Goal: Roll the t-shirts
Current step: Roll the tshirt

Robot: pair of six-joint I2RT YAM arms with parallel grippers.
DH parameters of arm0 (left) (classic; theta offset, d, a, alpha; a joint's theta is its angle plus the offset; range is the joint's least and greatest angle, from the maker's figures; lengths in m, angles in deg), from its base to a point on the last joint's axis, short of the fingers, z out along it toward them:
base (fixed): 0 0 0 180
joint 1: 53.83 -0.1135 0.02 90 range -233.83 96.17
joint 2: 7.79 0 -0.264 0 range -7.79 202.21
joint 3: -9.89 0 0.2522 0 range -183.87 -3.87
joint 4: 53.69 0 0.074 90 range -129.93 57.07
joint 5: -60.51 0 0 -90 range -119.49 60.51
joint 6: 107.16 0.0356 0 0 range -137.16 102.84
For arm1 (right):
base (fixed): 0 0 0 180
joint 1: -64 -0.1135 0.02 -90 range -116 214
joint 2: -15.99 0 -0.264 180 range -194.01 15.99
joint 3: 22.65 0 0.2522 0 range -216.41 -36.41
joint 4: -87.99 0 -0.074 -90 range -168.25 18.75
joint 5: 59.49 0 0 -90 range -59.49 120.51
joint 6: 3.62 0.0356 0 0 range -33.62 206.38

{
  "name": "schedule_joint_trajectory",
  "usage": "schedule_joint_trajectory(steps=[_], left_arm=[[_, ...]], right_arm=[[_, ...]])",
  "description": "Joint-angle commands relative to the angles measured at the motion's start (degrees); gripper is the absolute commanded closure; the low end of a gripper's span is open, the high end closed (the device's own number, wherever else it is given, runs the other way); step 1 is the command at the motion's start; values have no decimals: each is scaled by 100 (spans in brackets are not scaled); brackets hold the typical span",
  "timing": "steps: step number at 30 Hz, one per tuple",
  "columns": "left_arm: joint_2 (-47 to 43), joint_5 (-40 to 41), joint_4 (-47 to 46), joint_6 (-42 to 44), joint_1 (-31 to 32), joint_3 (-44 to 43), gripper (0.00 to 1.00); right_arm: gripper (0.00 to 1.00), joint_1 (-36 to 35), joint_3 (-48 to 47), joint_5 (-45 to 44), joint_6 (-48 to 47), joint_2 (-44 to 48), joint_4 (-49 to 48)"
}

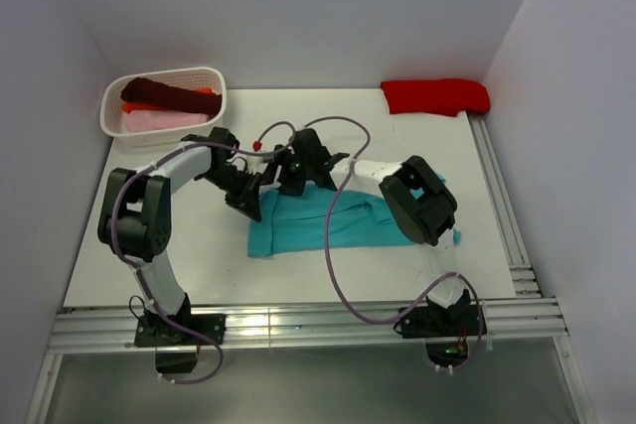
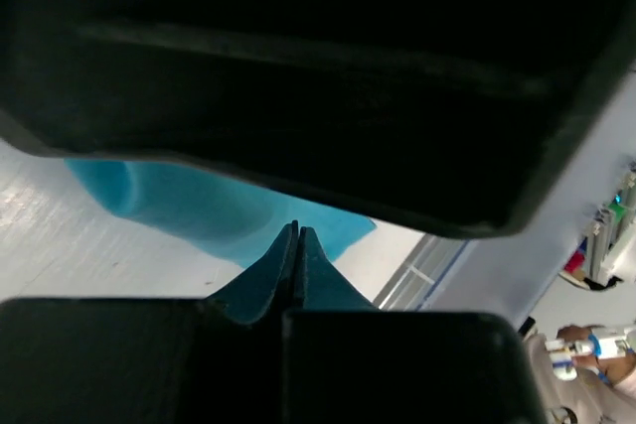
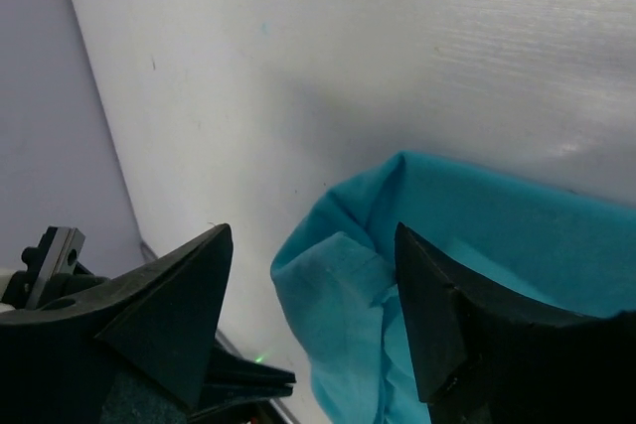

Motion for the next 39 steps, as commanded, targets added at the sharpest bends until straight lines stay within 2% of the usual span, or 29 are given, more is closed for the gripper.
schedule_joint_trajectory(steps=[1, 6, 10, 15, 17, 22, 27, 35, 37, 38, 39], left_arm=[[-222, 381, -397, -341, 151, 102, 100], [-433, 697, -914, -631, 345, 392, 100], [-547, 830, -1319, -799, 494, 533, 100], [-1399, 1110, -1970, -1158, 494, 770, 100], [-1602, 1495, -2050, -1299, 494, 674, 100], [-1769, 1761, -1953, -1546, 486, 454, 100], [-1884, 2112, -1830, -1563, 468, 252, 100], [-1770, 2122, -1426, -1511, 266, -266, 100], [-1743, 2113, -1312, -1476, 205, -398, 100], [-1700, 2078, -1259, -1449, 187, -442, 100], [-1691, 2069, -1224, -1440, 169, -478, 100]], right_arm=[[25, 4, 58, 515, 182, -110, -539], [23, 4, 119, 849, 348, -242, -698], [20, 21, 374, 1139, 682, -277, -1392], [19, 21, 567, 1254, 981, -304, -1848], [19, 30, 568, 1306, 1052, -339, -1928], [20, 30, 576, 1438, 1263, -470, -2289], [33, 30, 471, 1526, 1325, -637, -2341], [37, 21, 155, 1447, 1053, -743, -1920], [48, 12, 67, 1456, 1017, -787, -1824], [58, -5, -12, 1430, 991, -787, -1771], [61, -14, -56, 1404, 965, -805, -1683]])
